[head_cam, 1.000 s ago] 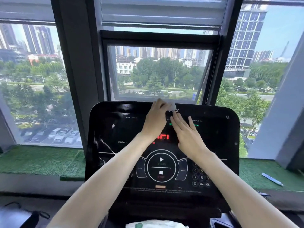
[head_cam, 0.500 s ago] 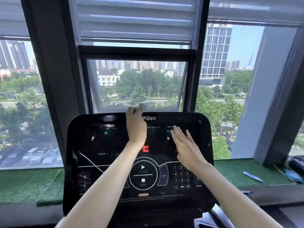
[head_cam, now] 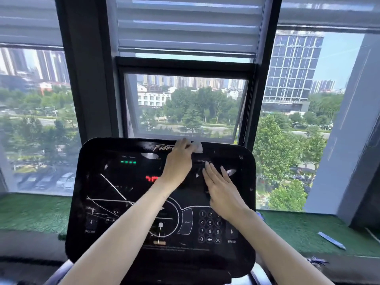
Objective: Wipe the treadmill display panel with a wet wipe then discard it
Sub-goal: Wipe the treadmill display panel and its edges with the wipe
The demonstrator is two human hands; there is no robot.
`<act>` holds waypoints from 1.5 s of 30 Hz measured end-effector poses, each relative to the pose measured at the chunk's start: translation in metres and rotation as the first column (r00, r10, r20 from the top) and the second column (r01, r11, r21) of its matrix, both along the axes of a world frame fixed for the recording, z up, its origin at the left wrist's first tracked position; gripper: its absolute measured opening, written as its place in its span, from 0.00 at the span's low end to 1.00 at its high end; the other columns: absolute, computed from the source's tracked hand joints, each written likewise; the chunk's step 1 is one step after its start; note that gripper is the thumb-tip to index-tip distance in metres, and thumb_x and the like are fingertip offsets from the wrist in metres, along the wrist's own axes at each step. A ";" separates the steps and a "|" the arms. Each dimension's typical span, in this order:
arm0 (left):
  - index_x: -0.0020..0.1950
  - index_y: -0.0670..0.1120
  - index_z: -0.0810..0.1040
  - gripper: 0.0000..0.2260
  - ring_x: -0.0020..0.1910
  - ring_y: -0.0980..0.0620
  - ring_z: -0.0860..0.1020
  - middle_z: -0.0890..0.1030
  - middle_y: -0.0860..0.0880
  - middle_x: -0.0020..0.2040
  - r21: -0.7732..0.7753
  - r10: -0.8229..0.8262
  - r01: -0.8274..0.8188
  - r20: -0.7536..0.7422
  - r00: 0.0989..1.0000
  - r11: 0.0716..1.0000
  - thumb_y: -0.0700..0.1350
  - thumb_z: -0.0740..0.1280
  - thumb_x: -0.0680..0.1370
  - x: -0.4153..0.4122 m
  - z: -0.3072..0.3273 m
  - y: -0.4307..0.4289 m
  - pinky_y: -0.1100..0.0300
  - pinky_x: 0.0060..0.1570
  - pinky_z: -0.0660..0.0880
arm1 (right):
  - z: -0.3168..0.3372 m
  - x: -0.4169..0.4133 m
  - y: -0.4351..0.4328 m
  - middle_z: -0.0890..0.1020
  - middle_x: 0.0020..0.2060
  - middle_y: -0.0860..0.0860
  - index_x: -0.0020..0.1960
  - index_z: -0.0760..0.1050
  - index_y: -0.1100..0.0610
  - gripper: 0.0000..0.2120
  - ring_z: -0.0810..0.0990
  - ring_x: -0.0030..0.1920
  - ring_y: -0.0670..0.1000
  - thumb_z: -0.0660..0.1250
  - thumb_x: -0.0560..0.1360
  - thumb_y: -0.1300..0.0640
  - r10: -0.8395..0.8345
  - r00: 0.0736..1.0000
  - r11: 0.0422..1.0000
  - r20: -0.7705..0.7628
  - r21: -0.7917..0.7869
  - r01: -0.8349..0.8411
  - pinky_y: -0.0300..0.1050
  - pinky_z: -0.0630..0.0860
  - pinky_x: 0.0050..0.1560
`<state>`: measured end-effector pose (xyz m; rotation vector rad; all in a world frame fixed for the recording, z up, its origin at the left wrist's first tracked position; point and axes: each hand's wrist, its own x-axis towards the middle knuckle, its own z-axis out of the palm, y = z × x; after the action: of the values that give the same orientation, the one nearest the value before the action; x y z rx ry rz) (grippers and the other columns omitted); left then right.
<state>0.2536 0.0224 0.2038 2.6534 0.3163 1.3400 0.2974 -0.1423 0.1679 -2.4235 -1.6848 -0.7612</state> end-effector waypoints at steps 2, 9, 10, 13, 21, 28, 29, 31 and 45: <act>0.65 0.43 0.74 0.19 0.55 0.48 0.71 0.72 0.45 0.52 -0.276 0.191 -0.132 0.197 0.962 0.952 0.31 0.59 0.76 -0.002 0.005 0.001 0.59 0.49 0.73 | 0.000 0.004 -0.002 0.43 0.75 0.58 0.75 0.44 0.63 0.37 0.41 0.75 0.54 0.59 0.71 0.66 0.015 1.000 1.000 -0.012 0.003 -0.015 0.50 0.34 0.72; 0.64 0.47 0.74 0.16 0.51 0.53 0.71 0.73 0.47 0.52 -0.029 0.043 -0.040 0.115 0.992 0.999 0.35 0.59 0.78 0.011 -0.006 -0.027 0.63 0.45 0.70 | -0.001 0.008 -0.001 0.46 0.75 0.61 0.75 0.46 0.65 0.36 0.43 0.75 0.56 0.60 0.72 0.64 0.029 0.999 1.000 0.020 -0.005 -0.029 0.52 0.36 0.72; 0.63 0.46 0.75 0.15 0.50 0.52 0.72 0.73 0.47 0.51 -0.118 0.099 -0.077 0.189 0.977 0.990 0.35 0.59 0.79 0.010 -0.004 -0.019 0.61 0.47 0.72 | -0.001 0.008 -0.001 0.45 0.75 0.60 0.75 0.46 0.65 0.36 0.43 0.75 0.55 0.59 0.72 0.64 0.032 0.999 0.999 0.008 0.001 -0.032 0.52 0.36 0.72; 0.61 0.44 0.77 0.13 0.46 0.50 0.73 0.73 0.46 0.49 -0.441 0.285 -0.116 0.338 0.897 0.890 0.36 0.59 0.79 0.008 0.002 -0.008 0.60 0.47 0.73 | -0.003 0.008 -0.001 0.44 0.75 0.60 0.75 0.45 0.64 0.36 0.42 0.75 0.55 0.59 0.72 0.65 0.035 0.999 0.999 -0.011 0.008 -0.034 0.52 0.37 0.73; 0.60 0.44 0.78 0.13 0.45 0.56 0.73 0.72 0.49 0.48 -0.237 0.029 0.020 0.197 0.980 0.971 0.46 0.58 0.82 0.017 0.006 -0.009 0.70 0.47 0.66 | -0.004 0.013 -0.002 0.43 0.75 0.60 0.75 0.45 0.65 0.37 0.42 0.75 0.55 0.60 0.72 0.63 0.041 0.999 0.999 -0.006 -0.022 -0.041 0.53 0.39 0.74; 0.63 0.45 0.76 0.13 0.48 0.56 0.71 0.70 0.50 0.50 -0.106 -0.163 0.166 0.043 0.986 0.980 0.40 0.57 0.81 0.027 0.003 -0.042 0.71 0.48 0.64 | -0.004 0.014 -0.012 0.40 0.75 0.57 0.75 0.40 0.62 0.39 0.35 0.74 0.55 0.59 0.71 0.65 0.000 0.999 1.000 -0.047 -0.005 0.000 0.56 0.35 0.73; 0.62 0.45 0.76 0.13 0.47 0.55 0.71 0.71 0.49 0.50 -0.131 -0.133 0.142 0.072 0.988 0.981 0.41 0.57 0.81 0.029 0.004 -0.037 0.68 0.49 0.66 | -0.005 0.015 -0.016 0.40 0.75 0.57 0.75 0.39 0.62 0.39 0.35 0.74 0.55 0.58 0.71 0.66 -0.024 0.998 0.999 -0.065 0.030 0.026 0.57 0.36 0.73; 0.59 0.44 0.79 0.12 0.43 0.56 0.70 0.71 0.48 0.49 -0.321 0.040 0.052 0.274 0.961 0.946 0.43 0.58 0.81 0.028 0.006 -0.028 0.65 0.49 0.69 | -0.009 0.019 -0.027 0.39 0.75 0.57 0.75 0.38 0.62 0.38 0.35 0.74 0.56 0.57 0.72 0.66 -0.086 0.990 0.991 -0.113 0.088 0.096 0.57 0.39 0.74; 0.64 0.45 0.75 0.15 0.49 0.52 0.71 0.71 0.47 0.49 0.051 -0.164 0.162 0.046 0.985 0.985 0.35 0.59 0.79 0.037 -0.005 -0.048 0.61 0.47 0.71 | -0.020 0.031 -0.030 0.43 0.75 0.58 0.75 0.43 0.63 0.39 0.40 0.75 0.57 0.59 0.70 0.67 -0.126 0.989 0.980 -0.078 0.144 0.136 0.56 0.33 0.72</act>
<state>0.2902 -0.0254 0.1989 2.6133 0.0596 1.3749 0.3280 -0.1724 0.1483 -2.4454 -1.4021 -0.7807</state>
